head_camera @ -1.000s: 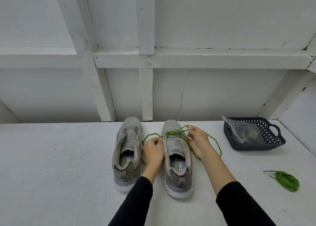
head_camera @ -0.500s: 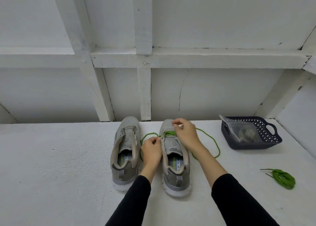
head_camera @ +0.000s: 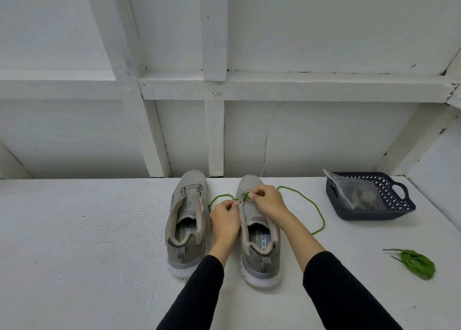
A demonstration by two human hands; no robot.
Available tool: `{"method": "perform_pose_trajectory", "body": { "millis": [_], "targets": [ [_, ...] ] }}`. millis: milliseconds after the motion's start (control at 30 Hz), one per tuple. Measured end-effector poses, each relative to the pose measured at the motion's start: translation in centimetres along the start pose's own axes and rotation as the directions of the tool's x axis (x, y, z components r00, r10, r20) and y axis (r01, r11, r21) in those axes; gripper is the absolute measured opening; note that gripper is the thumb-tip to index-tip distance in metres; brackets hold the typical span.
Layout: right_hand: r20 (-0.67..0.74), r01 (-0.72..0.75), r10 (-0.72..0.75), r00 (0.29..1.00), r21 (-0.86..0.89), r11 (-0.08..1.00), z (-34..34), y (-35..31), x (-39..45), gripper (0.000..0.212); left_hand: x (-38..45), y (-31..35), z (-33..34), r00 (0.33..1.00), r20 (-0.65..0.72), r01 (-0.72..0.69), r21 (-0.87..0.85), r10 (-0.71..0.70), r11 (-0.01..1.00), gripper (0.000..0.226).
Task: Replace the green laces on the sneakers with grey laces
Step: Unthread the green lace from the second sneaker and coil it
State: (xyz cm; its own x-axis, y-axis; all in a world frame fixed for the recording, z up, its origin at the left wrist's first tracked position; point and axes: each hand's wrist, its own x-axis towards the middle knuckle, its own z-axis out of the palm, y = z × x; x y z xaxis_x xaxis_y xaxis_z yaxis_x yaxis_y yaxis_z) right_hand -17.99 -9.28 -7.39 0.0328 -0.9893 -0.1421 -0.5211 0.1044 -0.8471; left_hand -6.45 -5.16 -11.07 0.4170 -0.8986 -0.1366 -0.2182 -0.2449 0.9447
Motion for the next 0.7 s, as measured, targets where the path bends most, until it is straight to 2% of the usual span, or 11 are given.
{"method": "perform_pose_trajectory", "body": {
  "millis": [67, 133, 200, 233, 300, 367, 433, 467, 567, 633, 700],
  "targets": [
    [0.013, -0.086, 0.09, 0.996, 0.436, 0.896, -0.8, 0.2, -0.1, 0.016, 0.0, 0.0, 0.0, 1.0, -0.001, 0.006, -0.011, -0.007, 1.0, 0.021],
    [0.064, -0.129, 0.134, 0.989, 0.813, 0.567, -2.2, 0.6, -0.3, 0.021, 0.0, 0.0, 0.0, 1.0, -0.007, 0.013, -0.004, -0.013, 1.0, 0.021],
    [0.057, -0.09, 0.149, 0.987, 0.971, 0.224, -3.9, 1.1, -0.4, 0.023, -0.1, 0.0, 0.1, 1.0, -0.008, 0.014, 0.01, -0.014, 1.0, 0.022],
    [0.032, -0.056, 0.167, 0.985, 0.988, 0.141, -4.7, 1.5, -0.4, 0.022, -0.1, 0.1, 0.1, 1.0, -0.009, 0.014, 0.017, -0.013, 1.0, 0.022],
    [-0.038, -0.012, 0.224, 0.974, 0.976, 0.219, -5.8, 2.2, -0.4, 0.022, -0.2, 0.2, 0.1, 1.0, -0.018, 0.008, 0.015, -0.008, 1.0, 0.021],
    [-0.163, -0.016, 0.27, 0.949, 0.83, 0.557, -6.5, 3.3, -0.5, 0.022, -0.2, 0.1, 0.2, 1.0, -0.023, 0.007, 0.02, -0.006, 1.0, 0.021],
    [-0.32, -0.069, 0.213, 0.923, 0.407, 0.911, -6.9, 4.7, -1.1, 0.022, -0.2, 0.1, 0.1, 1.0, -0.025, 0.011, 0.027, -0.01, 1.0, 0.022],
    [-0.367, -0.088, 0.141, 0.92, 0.155, 0.984, -6.9, 5.5, -1.5, 0.022, -0.2, 0.0, 0.1, 1.0, -0.022, 0.01, 0.023, -0.01, 1.0, 0.022],
    [-0.295, -0.11, -0.007, 0.955, -0.378, 0.919, -5.9, 7.1, -2.8, 0.018, -0.2, 0.1, 0.3, 1.0, -0.015, 0.016, 0.023, -0.015, 1.0, 0.023],
    [-0.242, -0.098, -0.013, 0.97, -0.437, 0.894, -5.1, 7.5, -2.8, 0.012, -0.2, 0.2, 0.3, 1.0, -0.022, 0.016, 0.024, -0.015, 1.0, 0.023],
    [-0.194, -0.069, 0.005, 0.981, -0.325, 0.943, -4.4, 7.1, -2.5, 0.007, -0.3, 0.2, 0.1, 1.0, -0.023, 0.015, 0.014, -0.015, 1.0, 0.023]
  ]
}}
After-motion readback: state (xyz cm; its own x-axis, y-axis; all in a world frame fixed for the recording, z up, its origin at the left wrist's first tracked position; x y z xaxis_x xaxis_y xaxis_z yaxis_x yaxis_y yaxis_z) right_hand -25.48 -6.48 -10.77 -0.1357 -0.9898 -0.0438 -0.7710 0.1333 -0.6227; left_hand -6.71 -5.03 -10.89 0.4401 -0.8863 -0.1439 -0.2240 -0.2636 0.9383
